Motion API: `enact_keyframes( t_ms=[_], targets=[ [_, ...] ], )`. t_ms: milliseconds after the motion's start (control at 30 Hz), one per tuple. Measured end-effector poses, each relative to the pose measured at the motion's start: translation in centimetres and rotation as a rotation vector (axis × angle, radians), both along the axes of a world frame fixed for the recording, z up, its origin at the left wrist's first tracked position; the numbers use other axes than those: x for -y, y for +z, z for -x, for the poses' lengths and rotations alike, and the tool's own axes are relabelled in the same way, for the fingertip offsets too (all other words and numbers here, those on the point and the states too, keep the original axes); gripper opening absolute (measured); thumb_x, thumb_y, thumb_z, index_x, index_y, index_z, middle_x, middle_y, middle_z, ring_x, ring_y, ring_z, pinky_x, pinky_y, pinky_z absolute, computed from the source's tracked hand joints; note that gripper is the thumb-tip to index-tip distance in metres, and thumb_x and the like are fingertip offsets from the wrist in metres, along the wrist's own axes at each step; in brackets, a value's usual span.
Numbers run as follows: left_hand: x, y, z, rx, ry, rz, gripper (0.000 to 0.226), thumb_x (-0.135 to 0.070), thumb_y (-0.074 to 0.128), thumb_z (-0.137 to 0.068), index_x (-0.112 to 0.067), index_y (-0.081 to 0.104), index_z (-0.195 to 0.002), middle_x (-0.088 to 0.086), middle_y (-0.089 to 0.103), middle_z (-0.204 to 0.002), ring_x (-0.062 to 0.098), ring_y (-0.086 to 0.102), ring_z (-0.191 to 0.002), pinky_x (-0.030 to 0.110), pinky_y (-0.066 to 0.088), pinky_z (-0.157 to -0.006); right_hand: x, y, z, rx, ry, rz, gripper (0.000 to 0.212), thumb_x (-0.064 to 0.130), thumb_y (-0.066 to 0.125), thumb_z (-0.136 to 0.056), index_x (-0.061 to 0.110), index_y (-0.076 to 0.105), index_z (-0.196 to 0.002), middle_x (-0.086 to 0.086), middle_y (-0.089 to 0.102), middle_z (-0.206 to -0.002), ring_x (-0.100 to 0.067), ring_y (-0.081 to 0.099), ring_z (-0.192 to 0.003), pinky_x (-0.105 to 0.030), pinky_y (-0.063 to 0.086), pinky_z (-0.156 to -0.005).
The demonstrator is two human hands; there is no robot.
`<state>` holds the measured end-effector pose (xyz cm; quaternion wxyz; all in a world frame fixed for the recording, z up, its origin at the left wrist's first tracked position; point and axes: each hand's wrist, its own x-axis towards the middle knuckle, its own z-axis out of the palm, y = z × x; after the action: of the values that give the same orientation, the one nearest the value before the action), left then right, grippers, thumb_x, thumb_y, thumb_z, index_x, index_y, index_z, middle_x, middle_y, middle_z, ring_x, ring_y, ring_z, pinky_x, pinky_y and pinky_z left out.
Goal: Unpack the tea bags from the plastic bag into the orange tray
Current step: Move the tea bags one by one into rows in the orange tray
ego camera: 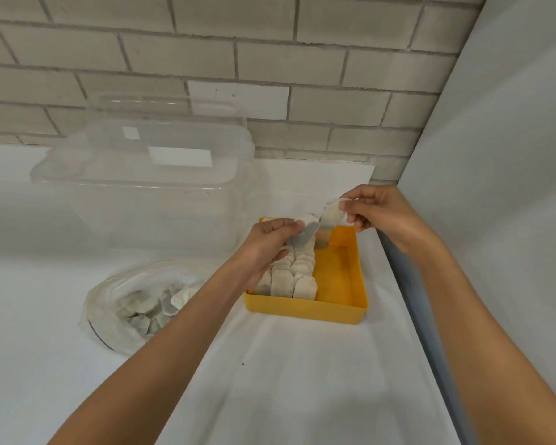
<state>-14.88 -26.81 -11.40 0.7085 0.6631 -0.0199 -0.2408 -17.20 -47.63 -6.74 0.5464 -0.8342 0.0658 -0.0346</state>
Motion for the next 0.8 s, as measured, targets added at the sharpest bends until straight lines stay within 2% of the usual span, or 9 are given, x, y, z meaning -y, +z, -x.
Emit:
enact_keyframes(
  t_ms=[67,167,233,300,367,433,533,667,800],
  targets=[
    [-0.2,0.2,-0.2,0.032,-0.007,-0.013,0.008,-0.028,0.065,-0.090,-0.022,0.071,-0.089,-0.005,0.065,-0.087,0.007,0.056,-0.082,0.022,0.043,-0.076,0.3,-0.1,-0.1,0.006,0.008,-0.043,0.009,0.013,0.065,-0.089,0.009,0.071,-0.095,-0.006,0.069,-0.070,-0.010,0.061,-0.055,-0.022,0.055,-0.058],
    [-0.2,0.4,-0.5,0.062,0.001,-0.026,0.006,-0.024,0.065,-0.090,-0.022,0.071,-0.088,-0.006,0.066,-0.084,0.007,0.057,-0.079,0.020,0.043,-0.072,0.5,-0.2,-0.4,-0.024,0.017,-0.091,0.022,0.025,0.064,-0.090,0.004,0.071,-0.092,-0.011,0.070,-0.076,-0.015,0.066,-0.065,-0.026,0.059,-0.067],
    [0.0,0.5,-0.7,0.070,0.016,-0.037,0.007,-0.023,0.065,-0.090,-0.020,0.071,-0.091,-0.005,0.065,-0.085,0.009,0.058,-0.080,0.021,0.044,-0.072,0.7,-0.3,-0.9,-0.069,0.040,0.009,0.021,0.024,0.070,-0.086,0.005,0.071,-0.092,-0.011,0.071,-0.078,-0.016,0.068,-0.068,-0.027,0.059,-0.070],
    [0.1,0.6,-0.7,0.069,0.017,-0.045,0.011,-0.023,0.065,-0.090,-0.018,0.071,-0.097,-0.004,0.064,-0.087,0.010,0.057,-0.081,0.021,0.045,-0.073,0.9,-0.5,-1.5,-0.112,0.099,0.228,0.012,0.015,0.073,-0.083,0.009,0.068,-0.093,-0.008,0.070,-0.081,-0.017,0.067,-0.072,-0.026,0.058,-0.069],
    [0.2,0.5,-0.6,0.067,0.013,-0.053,0.009,-0.022,0.065,-0.090,-0.018,0.071,-0.096,-0.004,0.064,-0.084,0.010,0.057,-0.079,0.022,0.046,-0.074,1.0,-0.8,-2.1,-0.136,0.159,0.489,0.019,0.011,0.073,-0.081,0.015,0.063,-0.098,-0.003,0.063,-0.086,-0.018,0.064,-0.076,-0.025,0.053,-0.065],
    [0.1,0.5,-0.4,0.058,0.020,-0.054,0.006,-0.021,0.065,-0.090,-0.019,0.070,-0.092,-0.007,0.063,-0.078,0.008,0.057,-0.075,0.022,0.046,-0.073,0.8,-1.0,-2.6,-0.147,0.204,0.657,0.027,0.010,0.071,-0.081,0.017,0.059,-0.103,0.000,0.058,-0.091,-0.017,0.059,-0.081,-0.021,0.045,-0.061],
    [-0.2,0.2,-0.4,0.056,0.023,-0.053,0.006,-0.021,0.065,-0.090,-0.019,0.070,-0.091,-0.007,0.063,-0.078,0.008,0.056,-0.073,0.021,0.045,-0.072,0.5,-1.4,-3.4,-0.164,0.279,0.750,0.023,0.005,0.068,-0.080,0.015,0.062,-0.100,-0.003,0.060,-0.095,-0.016,0.057,-0.082,-0.020,0.043,-0.060],
    [-0.5,0.1,-0.4,0.048,0.063,-0.049,0.005,-0.022,0.065,-0.089,-0.021,0.071,-0.088,-0.004,0.065,-0.085,0.010,0.057,-0.080,0.023,0.044,-0.074,-0.1,-2.5,-4.4,-0.181,0.323,0.812,0.020,-0.004,0.062,-0.081,0.011,0.067,-0.092,-0.001,0.061,-0.088,-0.015,0.058,-0.081,-0.016,0.042,-0.058],
    [-0.5,0.3,-0.4,0.077,0.102,-0.044,0.007,-0.022,0.067,-0.088,-0.019,0.073,-0.089,-0.003,0.070,-0.090,0.009,0.060,-0.082,0.017,0.044,-0.067,-0.6,-4.1,-5.2,-0.159,0.322,0.837,0.020,-0.005,0.062,-0.080,0.014,0.066,-0.084,0.002,0.058,-0.085,-0.015,0.059,-0.082,-0.017,0.043,-0.061]
  ],
)
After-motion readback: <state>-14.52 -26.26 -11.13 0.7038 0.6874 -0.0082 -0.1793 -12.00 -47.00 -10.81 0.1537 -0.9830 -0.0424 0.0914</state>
